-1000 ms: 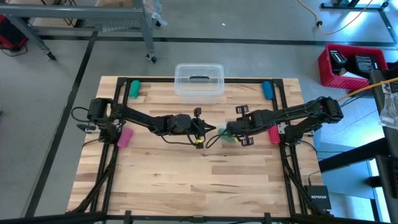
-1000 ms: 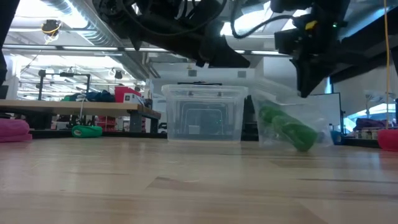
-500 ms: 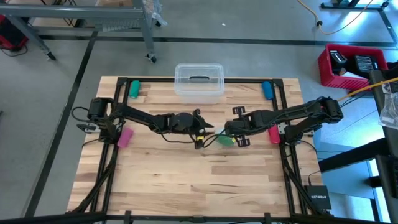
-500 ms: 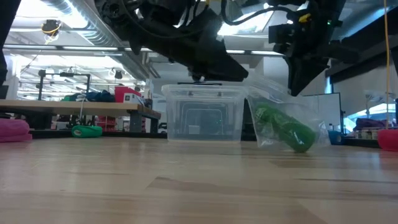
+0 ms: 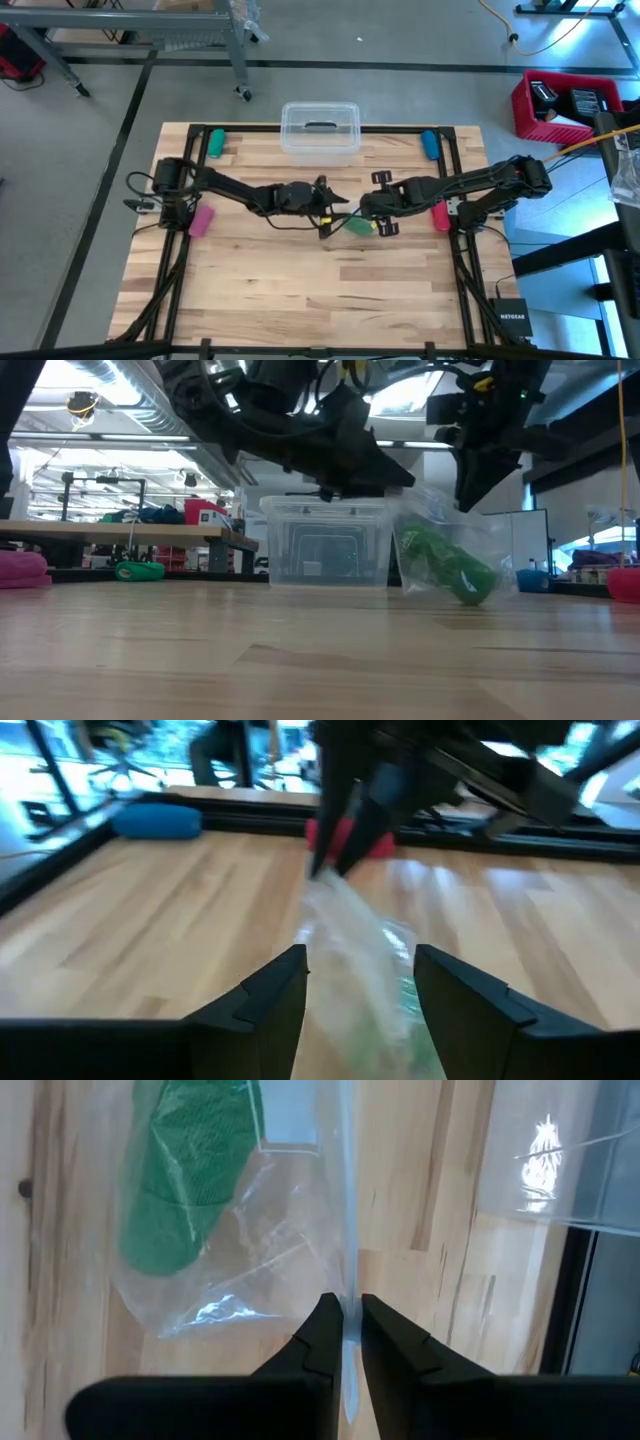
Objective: Roll bandage
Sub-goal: Close the transparent zip bag
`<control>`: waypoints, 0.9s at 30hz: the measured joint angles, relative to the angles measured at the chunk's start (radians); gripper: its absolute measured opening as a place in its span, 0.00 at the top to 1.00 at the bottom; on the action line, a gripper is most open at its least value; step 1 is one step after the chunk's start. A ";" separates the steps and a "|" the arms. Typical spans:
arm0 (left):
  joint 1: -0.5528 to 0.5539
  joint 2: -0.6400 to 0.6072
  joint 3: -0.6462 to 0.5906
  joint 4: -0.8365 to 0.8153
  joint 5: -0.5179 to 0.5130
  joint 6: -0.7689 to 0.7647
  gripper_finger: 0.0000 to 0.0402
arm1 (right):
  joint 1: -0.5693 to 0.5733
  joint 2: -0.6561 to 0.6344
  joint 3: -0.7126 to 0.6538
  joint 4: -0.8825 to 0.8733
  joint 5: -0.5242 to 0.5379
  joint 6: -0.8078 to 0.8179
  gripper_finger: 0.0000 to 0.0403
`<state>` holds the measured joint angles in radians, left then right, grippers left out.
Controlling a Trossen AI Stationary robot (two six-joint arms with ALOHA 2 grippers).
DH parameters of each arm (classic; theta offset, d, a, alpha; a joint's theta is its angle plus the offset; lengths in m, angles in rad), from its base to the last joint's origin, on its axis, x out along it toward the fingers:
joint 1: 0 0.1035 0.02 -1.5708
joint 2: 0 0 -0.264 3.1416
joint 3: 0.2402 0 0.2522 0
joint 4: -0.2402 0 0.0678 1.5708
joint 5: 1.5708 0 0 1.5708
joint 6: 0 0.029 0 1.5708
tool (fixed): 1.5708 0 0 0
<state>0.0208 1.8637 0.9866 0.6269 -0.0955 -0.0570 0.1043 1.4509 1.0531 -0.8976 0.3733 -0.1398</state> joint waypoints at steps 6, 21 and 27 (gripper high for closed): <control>-0.016 0.045 0.039 -0.006 0.016 0.017 0.60 | 0.000 0.000 0.000 0.027 0.000 0.000 0.91; -0.039 0.041 0.042 -0.081 -0.078 0.098 1.00 | 0.001 0.000 0.001 -0.020 -0.003 0.014 0.91; -0.057 0.041 0.043 -0.102 -0.084 0.101 1.00 | 0.001 0.000 0.002 -0.106 -0.030 0.042 0.91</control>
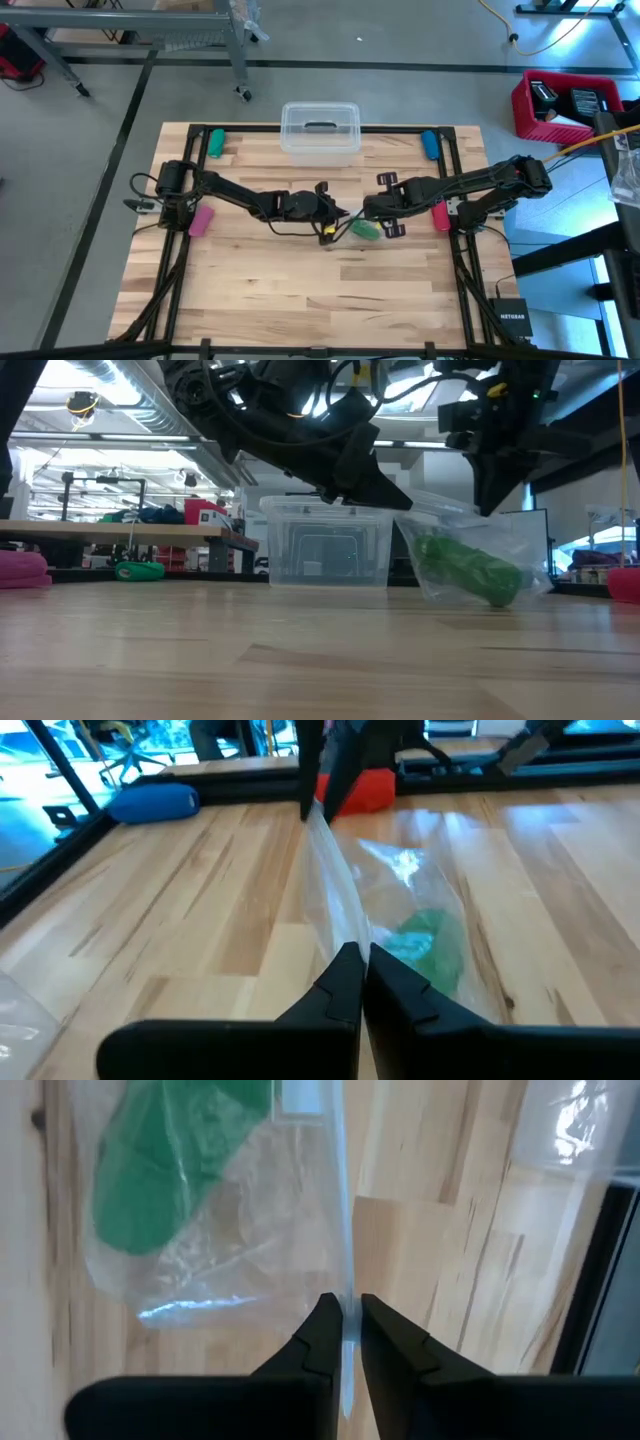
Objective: Roll bandage
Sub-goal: Close the transparent zip bag
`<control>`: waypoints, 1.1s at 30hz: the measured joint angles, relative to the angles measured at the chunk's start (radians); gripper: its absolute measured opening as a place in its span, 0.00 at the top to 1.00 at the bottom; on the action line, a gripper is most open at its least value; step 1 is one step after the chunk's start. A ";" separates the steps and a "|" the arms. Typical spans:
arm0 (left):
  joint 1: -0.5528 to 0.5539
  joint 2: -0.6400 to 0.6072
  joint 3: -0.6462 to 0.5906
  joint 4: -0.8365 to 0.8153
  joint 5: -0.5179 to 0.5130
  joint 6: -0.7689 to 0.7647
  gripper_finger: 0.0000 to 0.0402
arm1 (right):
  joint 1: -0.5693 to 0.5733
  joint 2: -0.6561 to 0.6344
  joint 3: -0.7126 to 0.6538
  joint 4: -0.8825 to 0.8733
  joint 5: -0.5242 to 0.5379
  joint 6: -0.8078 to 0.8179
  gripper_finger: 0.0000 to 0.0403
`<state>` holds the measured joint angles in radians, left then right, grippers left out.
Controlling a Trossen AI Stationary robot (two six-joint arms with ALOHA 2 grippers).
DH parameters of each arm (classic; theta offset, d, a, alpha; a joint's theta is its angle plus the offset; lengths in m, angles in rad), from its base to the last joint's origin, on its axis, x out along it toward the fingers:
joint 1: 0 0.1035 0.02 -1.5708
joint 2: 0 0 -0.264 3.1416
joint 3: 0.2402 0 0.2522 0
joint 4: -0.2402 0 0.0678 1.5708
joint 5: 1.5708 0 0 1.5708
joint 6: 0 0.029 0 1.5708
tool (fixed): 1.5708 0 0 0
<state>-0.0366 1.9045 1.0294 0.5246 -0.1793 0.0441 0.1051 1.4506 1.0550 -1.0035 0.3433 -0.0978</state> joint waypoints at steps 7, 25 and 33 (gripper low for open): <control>-0.001 0.000 0.000 -0.022 0.001 -0.003 1.00 | 0.000 0.000 -0.001 -0.022 0.003 0.000 0.91; 0.001 -0.100 -0.002 -0.176 -0.052 0.061 0.99 | -0.002 0.000 -0.003 -0.130 -0.018 0.070 0.91; 0.025 -0.093 -0.002 -0.062 0.019 -0.054 0.83 | -0.001 0.000 -0.003 -0.068 -0.023 0.064 0.91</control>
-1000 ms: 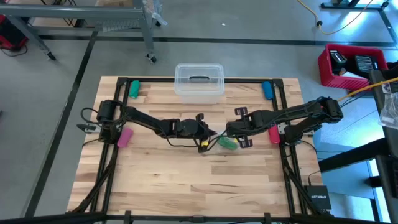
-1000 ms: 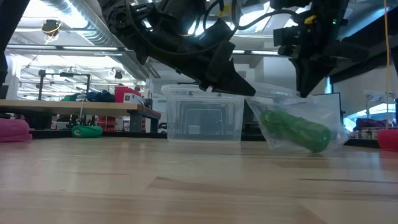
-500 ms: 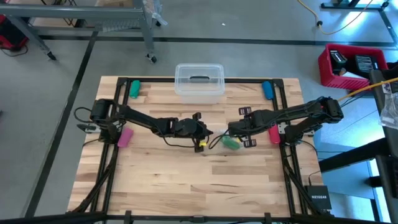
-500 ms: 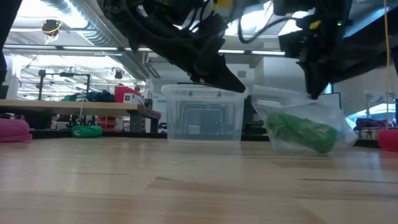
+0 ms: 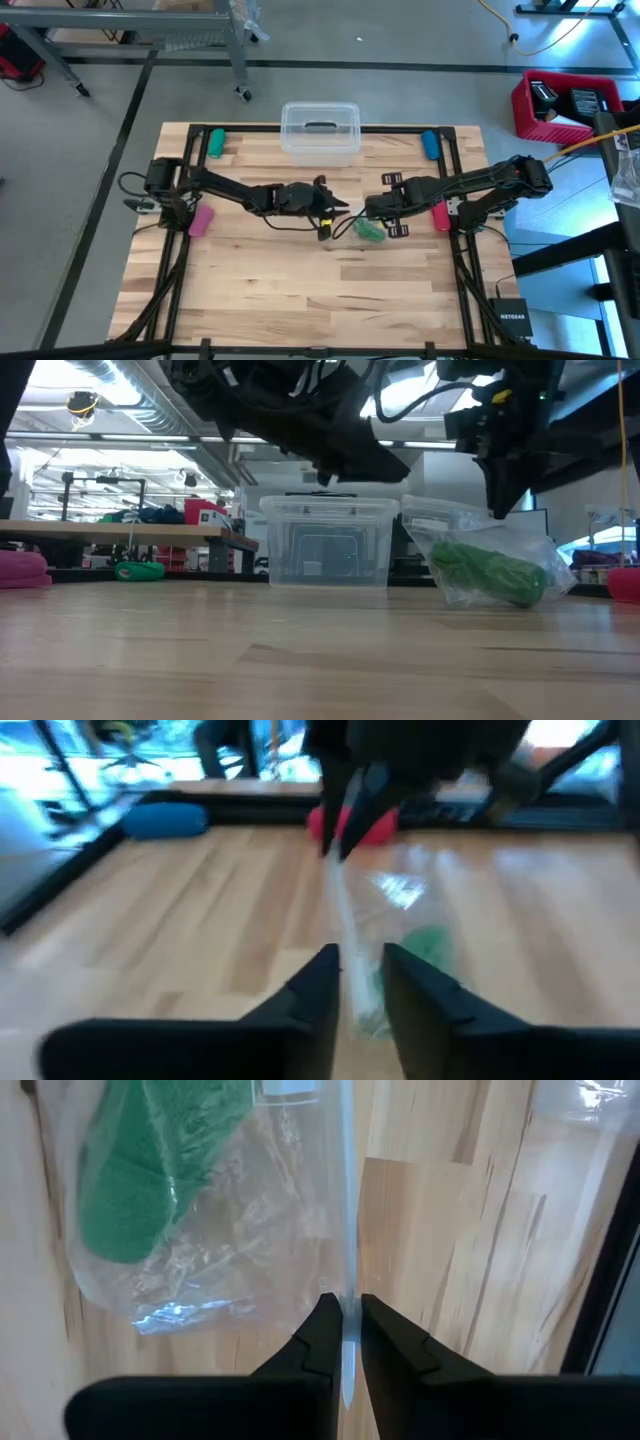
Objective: Roll bandage
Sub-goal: Close the transparent zip bag
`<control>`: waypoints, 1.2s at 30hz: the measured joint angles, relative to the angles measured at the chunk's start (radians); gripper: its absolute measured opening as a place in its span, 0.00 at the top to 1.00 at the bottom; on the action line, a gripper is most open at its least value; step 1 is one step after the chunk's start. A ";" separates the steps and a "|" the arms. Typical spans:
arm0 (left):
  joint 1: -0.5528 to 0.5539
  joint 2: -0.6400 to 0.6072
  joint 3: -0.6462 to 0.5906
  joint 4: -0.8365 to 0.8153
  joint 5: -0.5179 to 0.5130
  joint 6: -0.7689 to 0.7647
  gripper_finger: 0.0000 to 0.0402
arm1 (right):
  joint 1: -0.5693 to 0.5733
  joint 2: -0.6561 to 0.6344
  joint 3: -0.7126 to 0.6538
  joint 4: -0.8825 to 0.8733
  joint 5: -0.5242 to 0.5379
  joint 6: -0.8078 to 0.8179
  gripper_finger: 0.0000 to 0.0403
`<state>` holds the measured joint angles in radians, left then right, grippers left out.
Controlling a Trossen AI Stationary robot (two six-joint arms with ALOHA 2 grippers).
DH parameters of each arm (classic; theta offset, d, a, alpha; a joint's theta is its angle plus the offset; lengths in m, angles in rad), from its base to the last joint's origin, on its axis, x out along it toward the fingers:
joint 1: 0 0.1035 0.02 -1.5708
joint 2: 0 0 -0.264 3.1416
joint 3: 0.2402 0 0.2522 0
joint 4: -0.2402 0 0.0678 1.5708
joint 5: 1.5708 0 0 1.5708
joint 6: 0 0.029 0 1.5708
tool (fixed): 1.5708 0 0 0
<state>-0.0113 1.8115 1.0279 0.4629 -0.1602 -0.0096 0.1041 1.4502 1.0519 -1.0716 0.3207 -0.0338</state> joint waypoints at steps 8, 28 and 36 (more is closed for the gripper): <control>0.014 0.081 0.026 0.109 0.076 -0.062 0.59 | 0.000 0.000 0.000 0.009 0.000 -0.005 0.91; 0.027 0.168 0.084 0.107 0.007 -0.061 0.92 | 0.000 0.000 0.001 0.025 0.000 -0.005 0.91; 0.024 0.169 0.086 0.041 -0.155 -0.085 0.99 | 0.000 0.000 0.003 0.044 0.001 0.011 0.91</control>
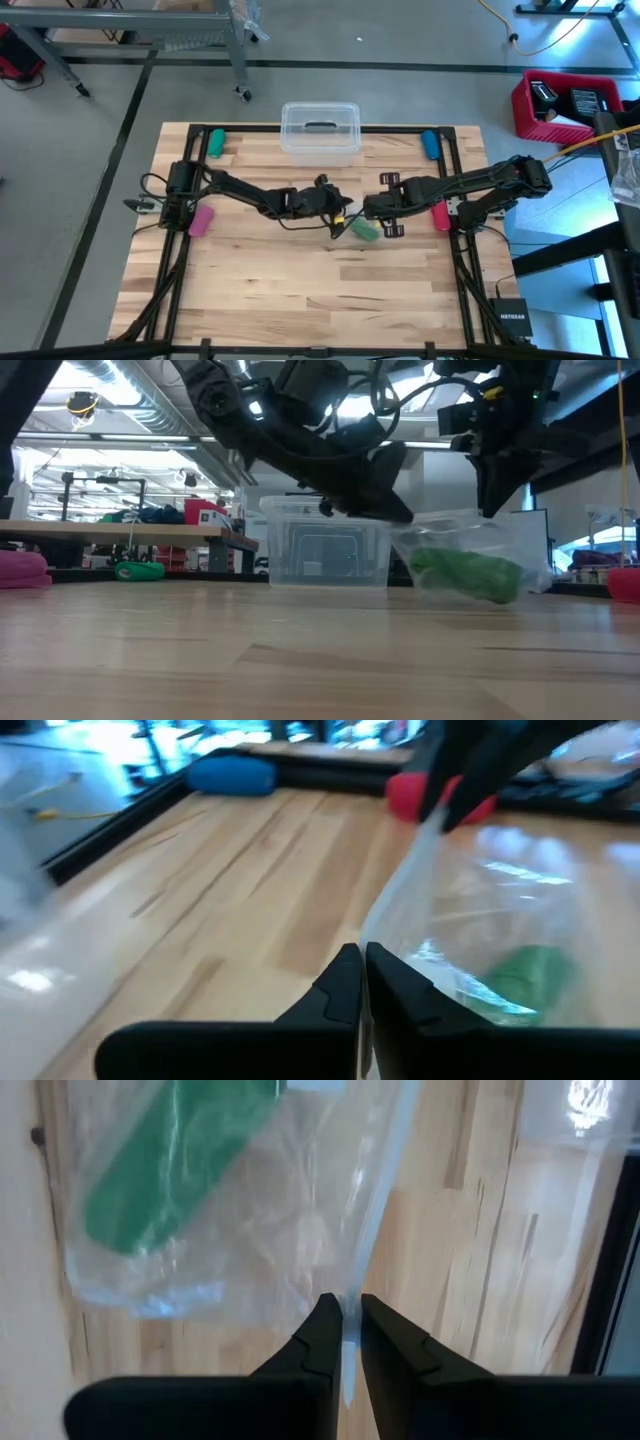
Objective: Roll bandage
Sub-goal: Close the transparent zip bag, then open the transparent bin
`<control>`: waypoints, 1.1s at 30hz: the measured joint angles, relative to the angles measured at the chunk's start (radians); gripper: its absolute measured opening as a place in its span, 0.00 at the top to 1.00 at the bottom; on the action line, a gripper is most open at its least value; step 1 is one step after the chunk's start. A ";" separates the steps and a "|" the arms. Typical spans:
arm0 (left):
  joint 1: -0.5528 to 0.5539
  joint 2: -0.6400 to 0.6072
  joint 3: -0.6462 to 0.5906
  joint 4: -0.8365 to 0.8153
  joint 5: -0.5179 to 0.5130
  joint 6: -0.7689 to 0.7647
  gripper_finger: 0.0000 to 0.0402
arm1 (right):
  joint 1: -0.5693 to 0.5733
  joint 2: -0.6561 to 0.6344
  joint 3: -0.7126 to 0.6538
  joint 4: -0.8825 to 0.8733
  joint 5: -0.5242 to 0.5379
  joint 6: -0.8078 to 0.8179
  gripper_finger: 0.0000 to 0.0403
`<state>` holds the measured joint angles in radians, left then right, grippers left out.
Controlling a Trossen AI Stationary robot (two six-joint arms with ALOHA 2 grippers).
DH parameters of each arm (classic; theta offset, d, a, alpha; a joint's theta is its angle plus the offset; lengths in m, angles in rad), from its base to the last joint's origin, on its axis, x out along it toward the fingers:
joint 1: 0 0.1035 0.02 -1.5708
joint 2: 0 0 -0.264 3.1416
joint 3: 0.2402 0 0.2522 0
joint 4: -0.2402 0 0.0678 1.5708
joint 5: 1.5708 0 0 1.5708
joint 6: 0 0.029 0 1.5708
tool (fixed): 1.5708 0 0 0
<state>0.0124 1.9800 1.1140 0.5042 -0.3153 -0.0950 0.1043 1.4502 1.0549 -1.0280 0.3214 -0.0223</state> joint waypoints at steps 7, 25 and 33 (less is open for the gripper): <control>-0.010 -0.004 0.001 -0.041 -0.110 0.001 1.00 | 0.000 0.000 0.000 -0.056 0.002 0.099 0.91; 0.005 -0.090 -0.004 -0.163 -0.063 -0.031 0.80 | 0.000 0.000 -0.003 -0.102 -0.016 0.174 0.70; -0.064 -0.343 -0.003 -0.476 -0.053 -0.012 0.65 | 0.000 -0.028 0.024 -0.059 -0.029 0.148 0.42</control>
<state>-0.0516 1.6374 1.1107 0.0284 -0.3683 -0.1070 0.1043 1.4219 1.0792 -1.0871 0.2922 0.1259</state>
